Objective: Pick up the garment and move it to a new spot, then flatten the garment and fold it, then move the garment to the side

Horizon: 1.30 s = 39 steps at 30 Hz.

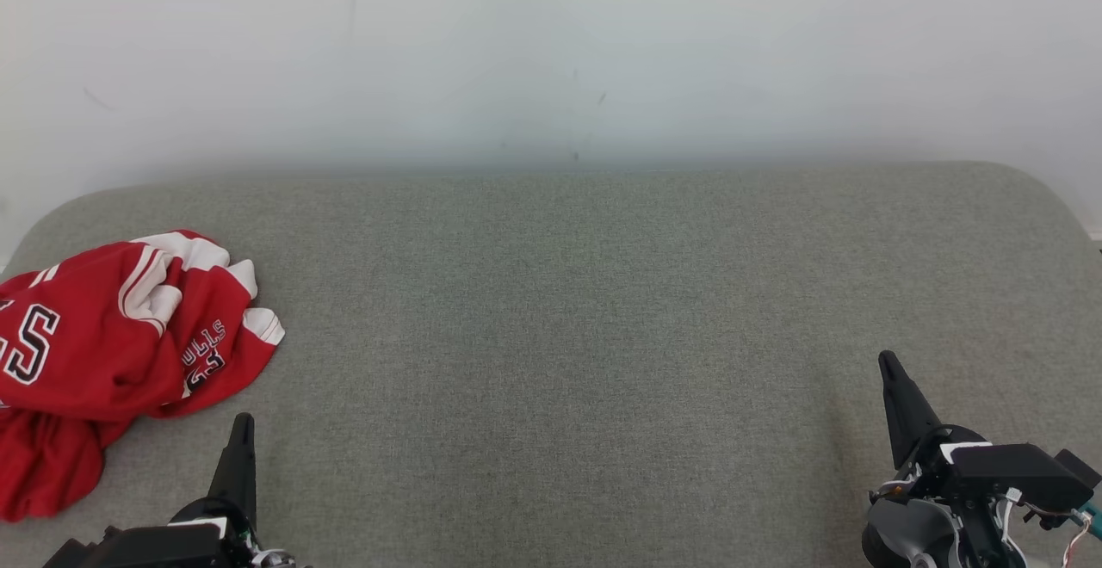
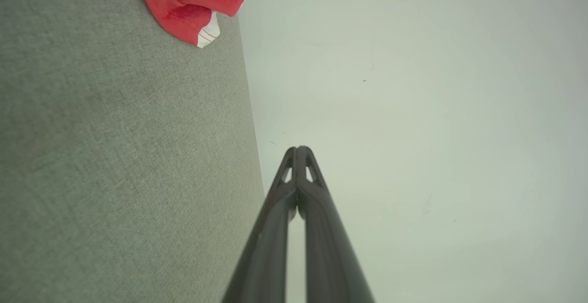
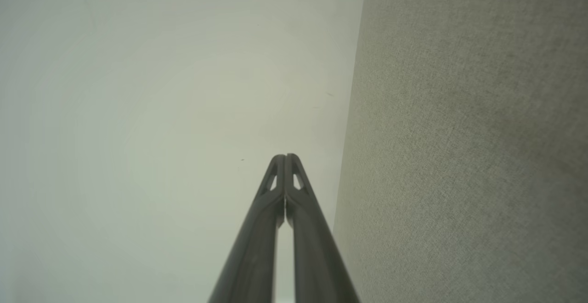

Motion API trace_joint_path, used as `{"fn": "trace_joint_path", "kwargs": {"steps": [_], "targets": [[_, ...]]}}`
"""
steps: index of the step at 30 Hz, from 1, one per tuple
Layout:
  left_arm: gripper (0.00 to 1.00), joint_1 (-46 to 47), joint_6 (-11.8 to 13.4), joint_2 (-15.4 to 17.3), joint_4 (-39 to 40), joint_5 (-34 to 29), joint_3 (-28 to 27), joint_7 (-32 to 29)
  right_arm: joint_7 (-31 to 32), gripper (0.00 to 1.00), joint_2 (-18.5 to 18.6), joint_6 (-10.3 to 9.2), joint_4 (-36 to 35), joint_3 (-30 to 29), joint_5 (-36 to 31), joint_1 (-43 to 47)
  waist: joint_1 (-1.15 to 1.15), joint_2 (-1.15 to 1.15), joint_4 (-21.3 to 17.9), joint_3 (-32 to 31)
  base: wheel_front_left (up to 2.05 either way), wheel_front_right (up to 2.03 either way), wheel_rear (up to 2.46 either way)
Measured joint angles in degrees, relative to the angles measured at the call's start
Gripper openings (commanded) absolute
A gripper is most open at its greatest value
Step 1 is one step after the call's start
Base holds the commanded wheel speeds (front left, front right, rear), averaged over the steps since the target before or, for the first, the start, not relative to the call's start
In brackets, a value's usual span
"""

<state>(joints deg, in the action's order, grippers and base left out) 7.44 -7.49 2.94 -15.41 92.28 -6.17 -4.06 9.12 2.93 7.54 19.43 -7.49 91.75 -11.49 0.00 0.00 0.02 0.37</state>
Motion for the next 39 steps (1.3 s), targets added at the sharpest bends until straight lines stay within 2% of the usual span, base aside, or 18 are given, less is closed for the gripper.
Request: {"fn": "trace_joint_path", "kwargs": {"steps": [39], "targets": [[0.00, 0.0, 0.0, 0.0, 0.0, 0.0, 0.0, 0.0, 0.0, 0.00, 0.0, 0.00, 0.0, 0.0, 0.0, 0.0, 0.00, 0.00, 0.0, 0.0, 0.00, 0.00, 0.00]]}}
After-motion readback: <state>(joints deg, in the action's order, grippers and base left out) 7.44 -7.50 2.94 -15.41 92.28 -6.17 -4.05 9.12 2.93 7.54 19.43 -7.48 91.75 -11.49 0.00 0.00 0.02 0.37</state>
